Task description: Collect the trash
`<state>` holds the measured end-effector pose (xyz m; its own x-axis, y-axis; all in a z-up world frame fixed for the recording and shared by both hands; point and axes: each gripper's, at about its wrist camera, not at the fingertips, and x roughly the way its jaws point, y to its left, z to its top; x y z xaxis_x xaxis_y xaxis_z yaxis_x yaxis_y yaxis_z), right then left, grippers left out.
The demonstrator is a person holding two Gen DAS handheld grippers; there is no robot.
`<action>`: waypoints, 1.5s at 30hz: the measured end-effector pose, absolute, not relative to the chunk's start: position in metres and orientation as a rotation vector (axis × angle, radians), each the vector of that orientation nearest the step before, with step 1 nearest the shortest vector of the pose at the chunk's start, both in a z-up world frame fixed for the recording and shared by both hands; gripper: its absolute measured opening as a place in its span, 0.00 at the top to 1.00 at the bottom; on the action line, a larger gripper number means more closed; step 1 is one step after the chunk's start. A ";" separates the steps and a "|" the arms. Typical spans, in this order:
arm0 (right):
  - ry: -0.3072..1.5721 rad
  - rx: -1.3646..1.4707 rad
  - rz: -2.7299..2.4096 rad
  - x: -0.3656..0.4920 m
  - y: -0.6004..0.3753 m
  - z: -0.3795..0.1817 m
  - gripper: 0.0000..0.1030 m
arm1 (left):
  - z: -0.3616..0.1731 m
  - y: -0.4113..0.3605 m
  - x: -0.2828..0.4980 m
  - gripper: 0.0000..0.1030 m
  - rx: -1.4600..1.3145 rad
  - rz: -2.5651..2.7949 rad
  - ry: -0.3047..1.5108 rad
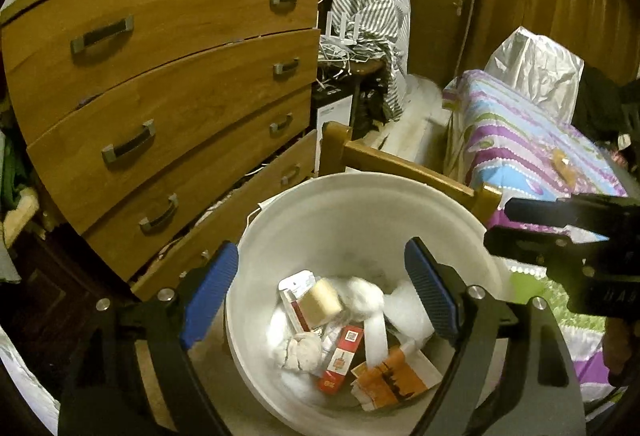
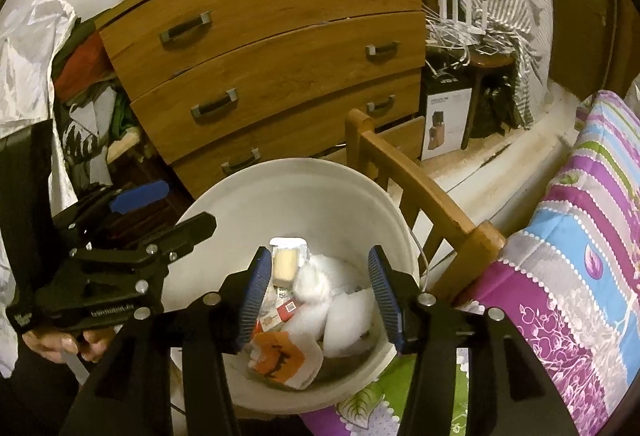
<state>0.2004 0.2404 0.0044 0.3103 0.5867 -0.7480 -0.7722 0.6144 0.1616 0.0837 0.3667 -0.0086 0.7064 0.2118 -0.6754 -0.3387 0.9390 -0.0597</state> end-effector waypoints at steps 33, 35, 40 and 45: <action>0.487 -0.121 0.480 0.070 0.035 0.040 0.05 | 0.041 0.236 0.008 0.05 -0.156 0.514 0.482; 0.475 -0.113 0.473 0.066 0.027 0.041 0.05 | 0.040 0.230 0.008 0.05 -0.172 0.510 0.502; 0.471 -0.066 0.462 0.064 0.004 0.044 0.05 | 0.034 0.211 0.007 0.05 -0.152 0.517 0.534; 0.487 -0.024 0.461 0.066 -0.014 0.042 0.05 | 0.031 0.197 0.005 0.05 -0.148 0.532 0.540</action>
